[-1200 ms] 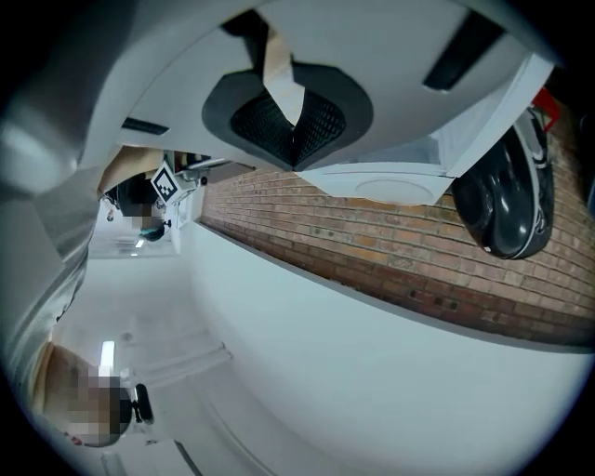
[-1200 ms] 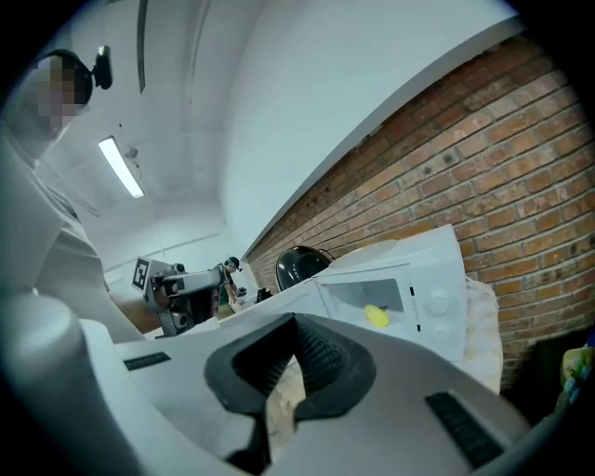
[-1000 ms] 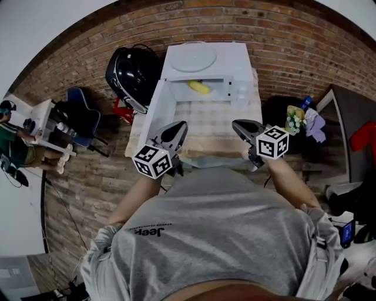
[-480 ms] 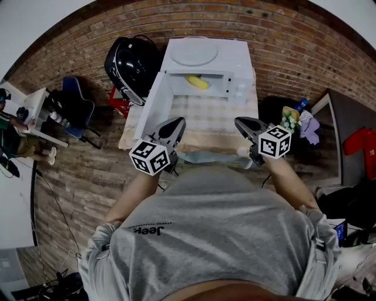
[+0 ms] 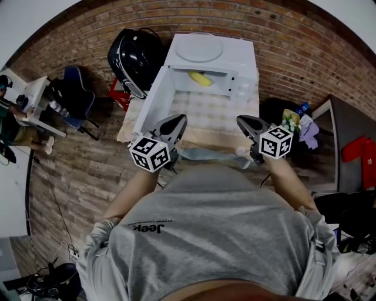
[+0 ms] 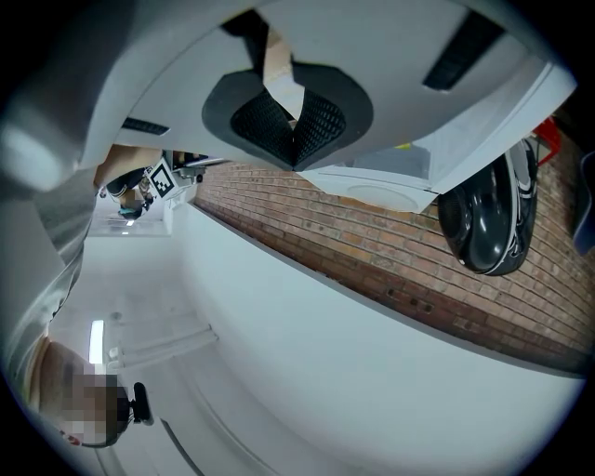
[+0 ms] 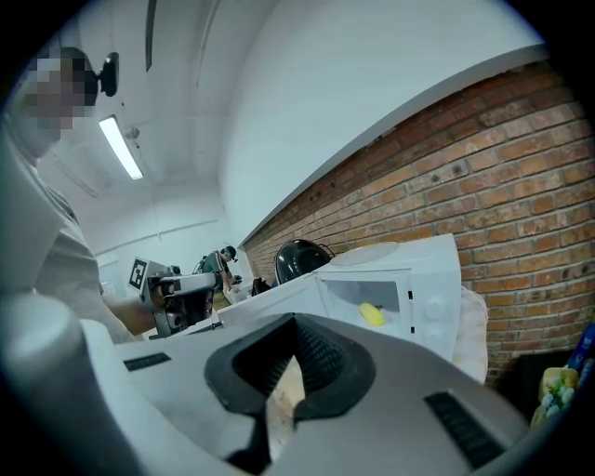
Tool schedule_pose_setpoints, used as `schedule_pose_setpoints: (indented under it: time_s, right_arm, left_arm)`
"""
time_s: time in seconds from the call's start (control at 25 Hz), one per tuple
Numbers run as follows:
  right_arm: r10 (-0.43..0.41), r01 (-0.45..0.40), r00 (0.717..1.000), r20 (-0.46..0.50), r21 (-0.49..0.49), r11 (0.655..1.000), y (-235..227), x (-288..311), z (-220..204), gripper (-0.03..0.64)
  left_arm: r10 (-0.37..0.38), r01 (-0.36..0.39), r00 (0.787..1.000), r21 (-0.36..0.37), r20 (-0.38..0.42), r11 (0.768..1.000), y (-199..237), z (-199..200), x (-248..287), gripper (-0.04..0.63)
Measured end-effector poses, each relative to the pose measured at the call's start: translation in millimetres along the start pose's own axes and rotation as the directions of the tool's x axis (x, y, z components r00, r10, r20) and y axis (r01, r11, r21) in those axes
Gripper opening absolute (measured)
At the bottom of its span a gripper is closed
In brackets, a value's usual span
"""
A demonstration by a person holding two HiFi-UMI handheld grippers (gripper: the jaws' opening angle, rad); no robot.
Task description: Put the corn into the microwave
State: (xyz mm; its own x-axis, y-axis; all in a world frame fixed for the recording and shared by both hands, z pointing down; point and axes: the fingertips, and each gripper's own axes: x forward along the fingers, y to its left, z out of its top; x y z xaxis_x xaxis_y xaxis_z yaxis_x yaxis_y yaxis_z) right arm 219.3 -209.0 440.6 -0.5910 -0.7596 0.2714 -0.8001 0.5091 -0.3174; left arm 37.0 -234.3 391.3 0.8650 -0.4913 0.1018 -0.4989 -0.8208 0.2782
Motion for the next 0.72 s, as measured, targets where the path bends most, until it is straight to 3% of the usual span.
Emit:
schedule_pose_setpoints:
  time_s: [0.72]
  right_arm:
    - [0.001, -0.001, 1.0, -0.013, -0.033, 0.999, 4.0, -3.2, -1.3, 0.015]
  left_arm:
    - [0.01, -0.009, 1.0, 0.016, -0.007, 1.0, -0.6, -1.5, -8.7, 0.014]
